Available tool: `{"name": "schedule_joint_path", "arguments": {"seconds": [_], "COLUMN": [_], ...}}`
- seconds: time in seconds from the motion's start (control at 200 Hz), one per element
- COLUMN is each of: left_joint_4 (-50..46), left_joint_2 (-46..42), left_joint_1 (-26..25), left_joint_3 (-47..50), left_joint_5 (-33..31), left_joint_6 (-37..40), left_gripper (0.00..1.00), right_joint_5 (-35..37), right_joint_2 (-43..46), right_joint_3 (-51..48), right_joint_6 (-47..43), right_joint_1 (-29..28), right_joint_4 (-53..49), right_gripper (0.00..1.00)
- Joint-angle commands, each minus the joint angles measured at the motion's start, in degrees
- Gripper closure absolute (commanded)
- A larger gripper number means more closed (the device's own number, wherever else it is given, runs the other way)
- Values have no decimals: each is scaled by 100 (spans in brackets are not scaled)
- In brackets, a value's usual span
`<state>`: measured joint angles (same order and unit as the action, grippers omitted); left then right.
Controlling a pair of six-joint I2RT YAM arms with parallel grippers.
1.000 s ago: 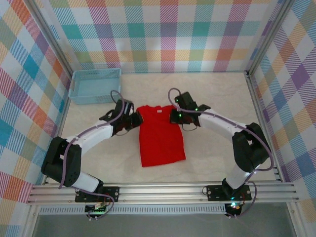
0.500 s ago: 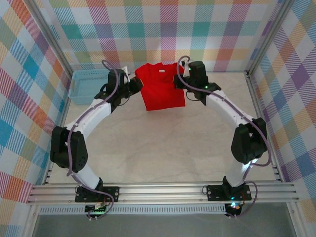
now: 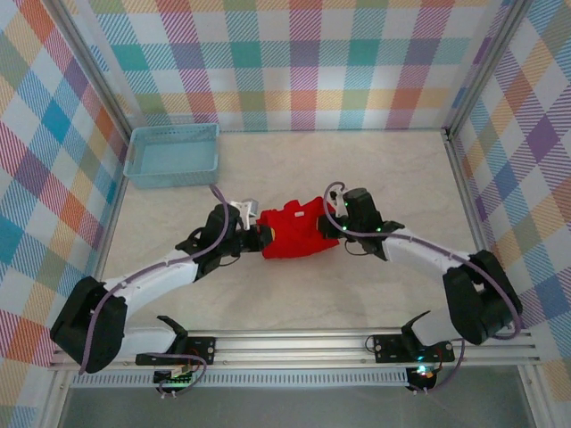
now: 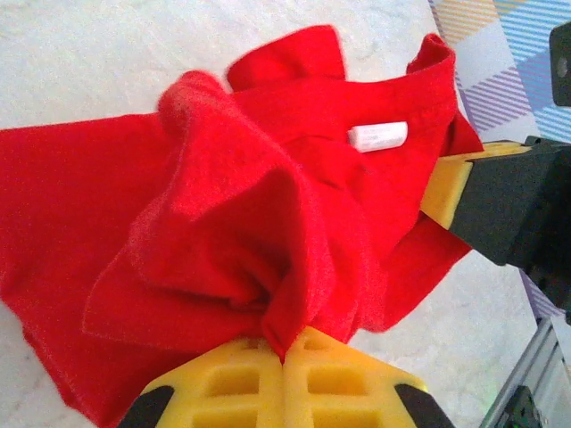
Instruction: Fold the inside-out t-shirt
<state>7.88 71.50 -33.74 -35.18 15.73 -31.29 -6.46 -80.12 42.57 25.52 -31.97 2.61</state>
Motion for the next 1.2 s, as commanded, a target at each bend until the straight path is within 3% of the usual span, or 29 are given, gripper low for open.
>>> {"name": "schedule_joint_path", "arguments": {"seconds": [0.0,0.345,0.47,0.565,0.735,0.825,0.905,1.025,1.12,1.195], "left_joint_4": [189,-267,-404,-632,-1107,-1863,-2715,-3313,-3082,-2646], "left_joint_2": [-3,508,1003,1426,1626,1358,1054,545,404,563], "left_joint_1": [-115,-39,101,112,130,147,148,25,-257,-306], "left_joint_3": [294,-133,-363,-605,-886,-1157,-1453,-1731,-1776,-1725], "left_joint_5": [-376,-1657,-1644,-1590,-1663,-2141,-2555,-2738,-2464,-2063], "left_joint_6": [-224,-140,-176,-141,-147,-210,-232,-238,-177,-296], "left_gripper": [100,100,100,94,80,64,61,49,44,43], "right_joint_5": [188,1010,973,1024,1309,1699,2106,2393,2429,2047], "right_joint_2": [182,-656,-985,-1226,-1383,-1171,-870,-435,-253,-331], "right_joint_3": [-288,606,814,927,1345,1577,1730,1896,1930,1956], "right_joint_6": [507,807,811,800,554,432,328,168,211,340], "right_joint_1": [-164,-111,-82,-85,-72,-64,-69,-200,-499,-694], "right_joint_4": [-112,-1300,-1391,-1431,-1906,-2418,-2872,-3471,-3635,-3528], "right_gripper": [100,100,100,100,68,46,33,23,20,20]}}
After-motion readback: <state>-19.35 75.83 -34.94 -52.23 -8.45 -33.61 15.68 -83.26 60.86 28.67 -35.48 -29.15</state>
